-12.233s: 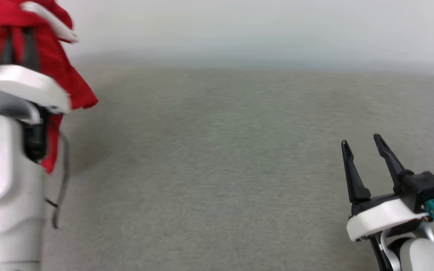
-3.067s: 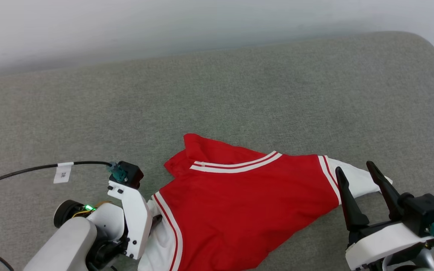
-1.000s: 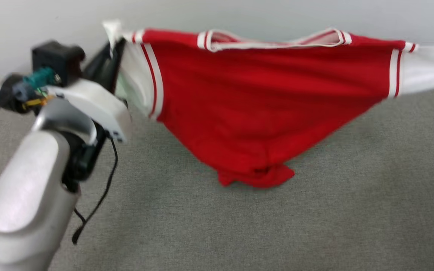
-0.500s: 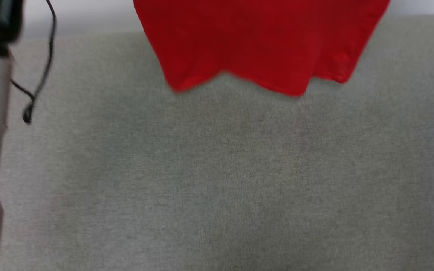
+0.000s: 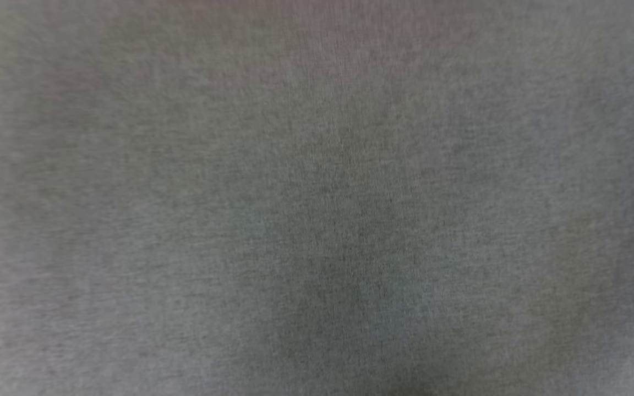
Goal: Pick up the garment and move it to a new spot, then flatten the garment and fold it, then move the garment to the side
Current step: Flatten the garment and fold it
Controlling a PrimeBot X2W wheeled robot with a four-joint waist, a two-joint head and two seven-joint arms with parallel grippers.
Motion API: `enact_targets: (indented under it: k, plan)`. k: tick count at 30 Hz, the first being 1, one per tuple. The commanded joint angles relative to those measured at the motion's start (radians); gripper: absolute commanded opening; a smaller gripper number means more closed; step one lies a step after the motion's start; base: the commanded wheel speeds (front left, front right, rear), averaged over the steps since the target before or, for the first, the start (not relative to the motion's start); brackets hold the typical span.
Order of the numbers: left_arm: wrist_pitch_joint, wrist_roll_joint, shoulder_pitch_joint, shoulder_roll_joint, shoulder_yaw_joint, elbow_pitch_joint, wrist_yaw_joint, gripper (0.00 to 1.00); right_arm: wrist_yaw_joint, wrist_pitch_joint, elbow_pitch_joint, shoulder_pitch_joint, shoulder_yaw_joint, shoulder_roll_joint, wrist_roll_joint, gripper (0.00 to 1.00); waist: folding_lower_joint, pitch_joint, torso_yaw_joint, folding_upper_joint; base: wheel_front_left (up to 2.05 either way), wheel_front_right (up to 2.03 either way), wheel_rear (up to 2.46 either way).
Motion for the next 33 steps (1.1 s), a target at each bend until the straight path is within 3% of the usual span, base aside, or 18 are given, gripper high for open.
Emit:
enact_targets:
  k: [1, 11, 18, 26, 33]
  plan:
    - [-0.012, 0.004, -0.017, 0.014, 0.008, 0.012, 0.001, 0.0, -0.002, -0.014, 0.013, -0.019, 0.002, 0.002, 0.001, 0.0, -0.0002, 0.065, -0.017, 0.0, 0.0, 0.0, 0.0]
    - [-0.104, -0.021, -0.052, 0.004, 0.013, 0.155, -0.04, 0.0, -0.002, -0.164, 0.174, -0.122, 0.106, 0.035, 0.043, 0.0, -0.0002, 0.158, -0.01, 0.0, 0.0, 0.0, 0.0]
    - [-0.16, -0.065, 0.014, -0.019, 0.023, 0.253, -0.076, 0.0, -0.002, -0.223, 0.284, -0.071, 0.176, 0.046, 0.1, 0.0, -0.0002, 0.141, 0.004, 0.0, 0.0, 0.0, 0.0]
    - [-0.197, -0.124, 0.324, -0.051, 0.059, 0.25, -0.101, 0.0, -0.002, -0.272, 0.297, 0.173, 0.272, -0.006, 0.195, 0.0, -0.0002, -0.017, 0.041, 0.0, 0.0, 0.0, 0.0]
    - [-0.199, -0.121, 0.787, -0.092, 0.177, 0.024, -0.07, 0.0, -0.002, -0.256, 0.189, 0.547, 0.283, -0.051, 0.267, 0.0, -0.0002, -0.192, 0.062, 0.0, 0.0, 0.0, 0.0]
